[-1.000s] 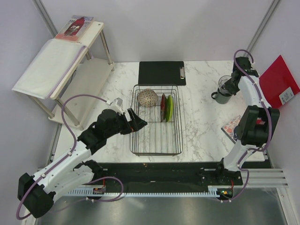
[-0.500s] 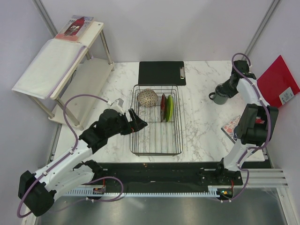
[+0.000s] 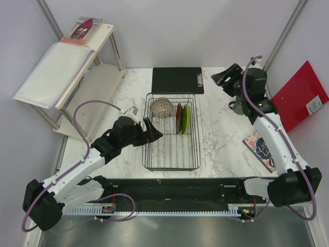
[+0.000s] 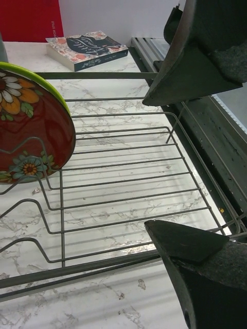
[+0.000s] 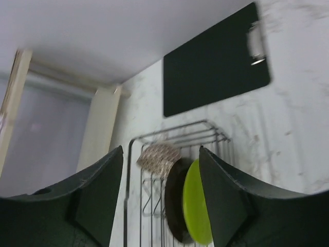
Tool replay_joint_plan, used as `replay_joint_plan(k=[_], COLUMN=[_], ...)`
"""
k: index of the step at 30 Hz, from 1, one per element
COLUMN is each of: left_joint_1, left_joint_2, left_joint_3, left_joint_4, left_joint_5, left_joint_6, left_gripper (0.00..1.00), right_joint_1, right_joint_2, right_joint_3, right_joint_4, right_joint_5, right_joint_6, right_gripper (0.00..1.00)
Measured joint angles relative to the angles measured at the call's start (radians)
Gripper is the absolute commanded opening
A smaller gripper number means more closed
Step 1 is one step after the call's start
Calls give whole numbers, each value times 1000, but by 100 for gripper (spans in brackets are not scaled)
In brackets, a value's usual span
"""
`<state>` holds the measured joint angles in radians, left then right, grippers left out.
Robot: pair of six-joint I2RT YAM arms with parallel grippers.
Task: Unload the mixed dishes from the dish rack
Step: Place the cup at the center of the board, then pick up the plate from the dish rack.
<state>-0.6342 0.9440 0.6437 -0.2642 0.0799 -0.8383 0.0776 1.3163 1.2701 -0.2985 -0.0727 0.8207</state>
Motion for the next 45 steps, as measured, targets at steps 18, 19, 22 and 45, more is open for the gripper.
replay_joint_plan(k=[18, 19, 22, 45], left_joint_1=[-105, -107, -112, -114], left_joint_2=[254, 294, 401, 719], left_joint_3=[263, 285, 326, 447], left_joint_4=[126, 140, 191, 325], left_joint_5=[-146, -136, -104, -42], left_joint_6=[271, 285, 322, 368], left_gripper=[89, 87, 83, 36], right_joint_1=[364, 364, 364, 364], right_joint_2=[-372, -407, -496, -568], right_joint_3=[-583, -583, -583, -627], right_joint_4=[278, 294, 319, 288], right_joint_5=[-50, -51, -54, -60], right_joint_6=[-161, -161, -161, -171], right_gripper=[69, 69, 69, 69])
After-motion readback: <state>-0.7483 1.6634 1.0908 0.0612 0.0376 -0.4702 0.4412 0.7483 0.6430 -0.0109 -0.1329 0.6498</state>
